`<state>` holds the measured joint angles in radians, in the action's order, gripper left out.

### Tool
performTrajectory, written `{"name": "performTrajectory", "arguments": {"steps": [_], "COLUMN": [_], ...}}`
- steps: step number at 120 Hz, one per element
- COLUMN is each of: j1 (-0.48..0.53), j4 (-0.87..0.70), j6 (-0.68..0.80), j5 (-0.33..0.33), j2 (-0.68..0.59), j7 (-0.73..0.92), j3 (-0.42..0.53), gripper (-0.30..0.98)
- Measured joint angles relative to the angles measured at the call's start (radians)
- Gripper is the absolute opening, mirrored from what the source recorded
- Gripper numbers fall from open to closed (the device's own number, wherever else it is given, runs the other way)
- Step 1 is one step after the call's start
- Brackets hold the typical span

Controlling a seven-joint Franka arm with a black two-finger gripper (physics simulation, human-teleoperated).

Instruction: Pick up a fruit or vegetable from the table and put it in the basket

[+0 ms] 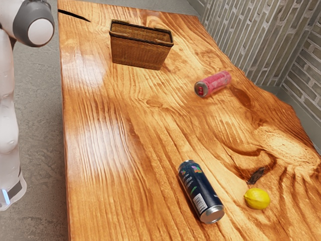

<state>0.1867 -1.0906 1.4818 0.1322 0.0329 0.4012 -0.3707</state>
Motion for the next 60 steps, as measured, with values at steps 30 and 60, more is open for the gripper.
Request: {"name": "performTrajectory", "arguments": {"steps": [30, 60], "j1": [-0.242, -0.488], "j4": [-0.001, -0.006], "j6": [0.065, 0.098], "j5": [0.031, 0.011], "j2": [0.112, 0.126], "j7": [0.078, 0.129], "j3": [0.025, 0.069], "gripper": [0.67, 0.67]}}
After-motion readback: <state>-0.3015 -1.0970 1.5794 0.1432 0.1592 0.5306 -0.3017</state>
